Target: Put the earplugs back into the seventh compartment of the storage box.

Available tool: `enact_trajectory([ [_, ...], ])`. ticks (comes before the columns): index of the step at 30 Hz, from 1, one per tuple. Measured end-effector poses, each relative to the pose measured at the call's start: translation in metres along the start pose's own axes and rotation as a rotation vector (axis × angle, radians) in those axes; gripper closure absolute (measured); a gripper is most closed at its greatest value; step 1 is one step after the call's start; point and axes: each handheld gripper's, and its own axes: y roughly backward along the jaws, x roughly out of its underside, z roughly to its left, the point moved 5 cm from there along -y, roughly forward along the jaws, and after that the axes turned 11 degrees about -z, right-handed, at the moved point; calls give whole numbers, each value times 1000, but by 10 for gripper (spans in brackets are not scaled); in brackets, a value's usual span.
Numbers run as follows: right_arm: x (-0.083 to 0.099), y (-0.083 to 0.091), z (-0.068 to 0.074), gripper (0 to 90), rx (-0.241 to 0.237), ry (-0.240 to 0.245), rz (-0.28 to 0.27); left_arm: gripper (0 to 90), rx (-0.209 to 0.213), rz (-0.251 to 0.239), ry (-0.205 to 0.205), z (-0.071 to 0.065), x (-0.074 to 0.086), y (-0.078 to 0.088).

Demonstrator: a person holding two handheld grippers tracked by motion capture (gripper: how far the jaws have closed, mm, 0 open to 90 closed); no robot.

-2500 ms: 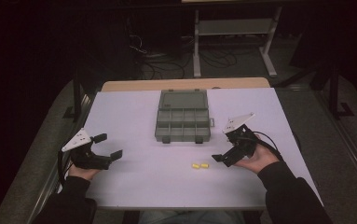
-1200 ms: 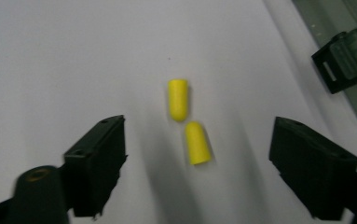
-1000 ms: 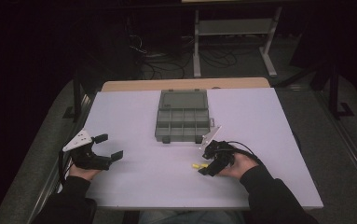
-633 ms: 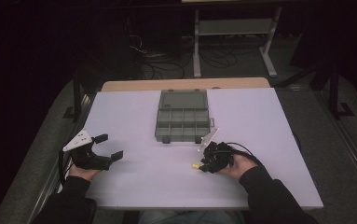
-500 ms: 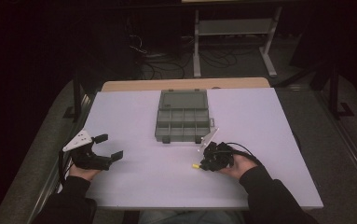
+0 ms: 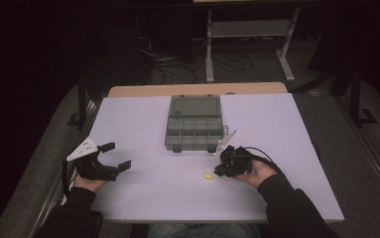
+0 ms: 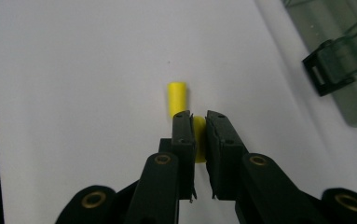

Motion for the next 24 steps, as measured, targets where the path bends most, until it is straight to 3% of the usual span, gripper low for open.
enact_trajectory([
  [11, -21, 28, -10, 807, 41, 18, -62, 0, 3, 6, -4, 1, 0, -1],
  [24, -51, 47, -21, 806, 62, 44, -71, 0, 15, 5, -8, -1, 0, -1],
])
